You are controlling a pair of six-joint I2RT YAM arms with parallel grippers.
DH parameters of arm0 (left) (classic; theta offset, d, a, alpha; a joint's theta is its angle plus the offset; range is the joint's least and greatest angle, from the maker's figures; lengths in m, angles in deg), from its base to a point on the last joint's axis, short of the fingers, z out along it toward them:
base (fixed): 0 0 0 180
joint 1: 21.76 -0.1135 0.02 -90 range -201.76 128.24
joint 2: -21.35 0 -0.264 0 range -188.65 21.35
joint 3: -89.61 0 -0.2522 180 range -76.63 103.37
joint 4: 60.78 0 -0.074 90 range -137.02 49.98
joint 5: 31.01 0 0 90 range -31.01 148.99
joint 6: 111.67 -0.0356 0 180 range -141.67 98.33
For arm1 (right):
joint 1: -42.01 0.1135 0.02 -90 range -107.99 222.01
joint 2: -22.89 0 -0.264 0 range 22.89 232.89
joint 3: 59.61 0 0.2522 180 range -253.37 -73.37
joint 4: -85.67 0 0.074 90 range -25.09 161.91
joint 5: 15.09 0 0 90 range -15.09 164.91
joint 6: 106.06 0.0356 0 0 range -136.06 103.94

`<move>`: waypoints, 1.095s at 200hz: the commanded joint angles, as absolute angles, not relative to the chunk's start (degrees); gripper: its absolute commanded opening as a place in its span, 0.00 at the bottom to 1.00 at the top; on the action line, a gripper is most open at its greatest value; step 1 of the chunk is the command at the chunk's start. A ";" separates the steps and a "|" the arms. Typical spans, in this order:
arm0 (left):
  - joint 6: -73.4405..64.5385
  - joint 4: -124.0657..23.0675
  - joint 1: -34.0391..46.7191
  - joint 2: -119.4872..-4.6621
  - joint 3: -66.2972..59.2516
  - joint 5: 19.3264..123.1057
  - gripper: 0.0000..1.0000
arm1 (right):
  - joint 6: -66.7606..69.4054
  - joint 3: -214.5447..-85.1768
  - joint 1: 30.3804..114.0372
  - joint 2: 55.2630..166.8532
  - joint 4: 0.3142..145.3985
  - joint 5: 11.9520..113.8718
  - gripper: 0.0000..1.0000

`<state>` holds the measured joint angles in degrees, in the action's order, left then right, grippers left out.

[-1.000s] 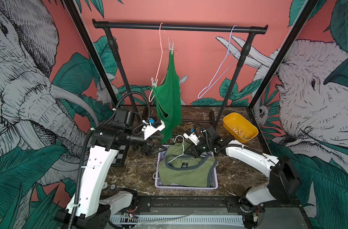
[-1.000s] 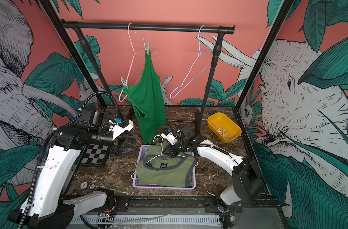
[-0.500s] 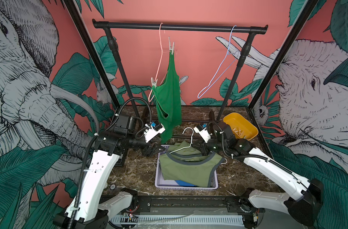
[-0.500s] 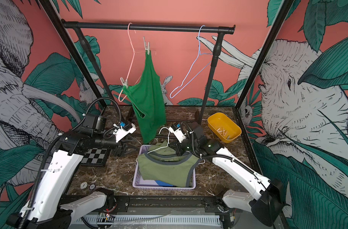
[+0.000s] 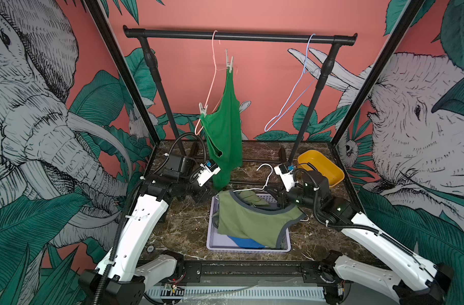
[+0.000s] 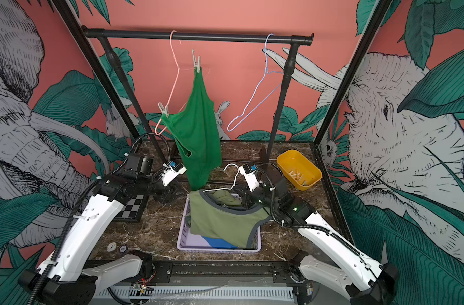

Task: Remove the clothespins securing tank tops to the hanger
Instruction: Pick up the hanger from the basket.

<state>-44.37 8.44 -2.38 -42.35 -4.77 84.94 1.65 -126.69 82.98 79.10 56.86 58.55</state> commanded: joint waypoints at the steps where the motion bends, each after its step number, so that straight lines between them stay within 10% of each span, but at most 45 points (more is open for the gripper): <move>1: -39.91 6.89 -2.17 -43.27 -3.50 82.81 0.55 | 4.13 -126.37 84.23 78.87 64.23 63.02 0.00; 82: -39.66 6.33 -2.13 -43.02 -3.60 89.22 0.70 | 2.91 -129.67 92.02 82.03 67.07 75.50 0.00; 219: -38.03 3.81 -2.24 -42.31 -7.79 87.64 0.67 | 1.07 -133.73 101.32 87.95 71.80 85.62 0.00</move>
<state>-39.17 5.14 -2.30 -43.16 -6.89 88.09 1.52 -131.32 99.87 88.41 66.21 83.01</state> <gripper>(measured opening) 0.671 0.048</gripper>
